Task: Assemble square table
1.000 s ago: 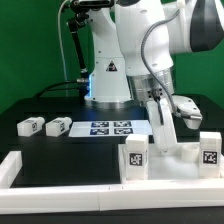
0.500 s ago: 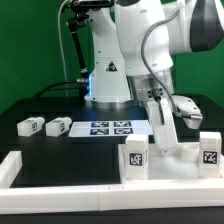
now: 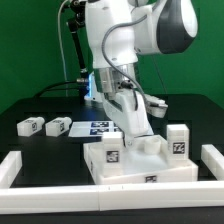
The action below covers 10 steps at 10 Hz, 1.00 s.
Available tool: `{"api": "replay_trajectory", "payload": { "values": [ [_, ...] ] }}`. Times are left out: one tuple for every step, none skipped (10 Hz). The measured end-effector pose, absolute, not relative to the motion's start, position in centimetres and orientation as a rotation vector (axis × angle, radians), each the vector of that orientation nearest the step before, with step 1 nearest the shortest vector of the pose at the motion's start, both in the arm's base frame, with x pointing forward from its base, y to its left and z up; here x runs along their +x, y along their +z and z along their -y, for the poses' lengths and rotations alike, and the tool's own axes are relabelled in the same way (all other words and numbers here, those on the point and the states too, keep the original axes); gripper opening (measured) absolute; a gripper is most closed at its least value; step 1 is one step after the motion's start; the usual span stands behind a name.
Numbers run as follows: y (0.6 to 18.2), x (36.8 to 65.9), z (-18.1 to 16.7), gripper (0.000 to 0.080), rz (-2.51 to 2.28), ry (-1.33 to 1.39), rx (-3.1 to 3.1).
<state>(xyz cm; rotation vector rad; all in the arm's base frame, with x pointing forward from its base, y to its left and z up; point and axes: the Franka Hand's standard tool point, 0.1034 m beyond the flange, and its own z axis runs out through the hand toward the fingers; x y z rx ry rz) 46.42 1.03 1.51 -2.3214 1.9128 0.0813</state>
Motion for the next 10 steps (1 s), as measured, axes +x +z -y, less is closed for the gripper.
{"api": "replay_trajectory", "payload": {
  "values": [
    [1.4,46.4,-1.0,0.0066,-1.837,0.073,-2.383],
    [1.3,46.3,-0.9,0.0066,-1.747,0.067,-2.450],
    [1.3,46.3,-0.7,0.0066,-1.685,0.061,-2.493],
    [1.2,46.2,0.8,0.0066,-1.469,0.035,-2.625],
    [1.2,46.2,2.9,0.0066,-1.266,0.011,-2.726],
    [1.3,46.3,4.8,0.0066,-1.118,-0.008,-2.787],
    [1.4,46.6,5.6,0.0066,-1.037,-0.022,-2.816],
    [1.4,46.6,6.0,0.0066,-0.925,-0.036,-2.859],
    [1.3,46.5,6.1,0.0066,-0.839,-0.037,-2.890],
    [1.3,46.5,6.1,0.0066,-0.790,-0.038,-2.907]
  ]
}}
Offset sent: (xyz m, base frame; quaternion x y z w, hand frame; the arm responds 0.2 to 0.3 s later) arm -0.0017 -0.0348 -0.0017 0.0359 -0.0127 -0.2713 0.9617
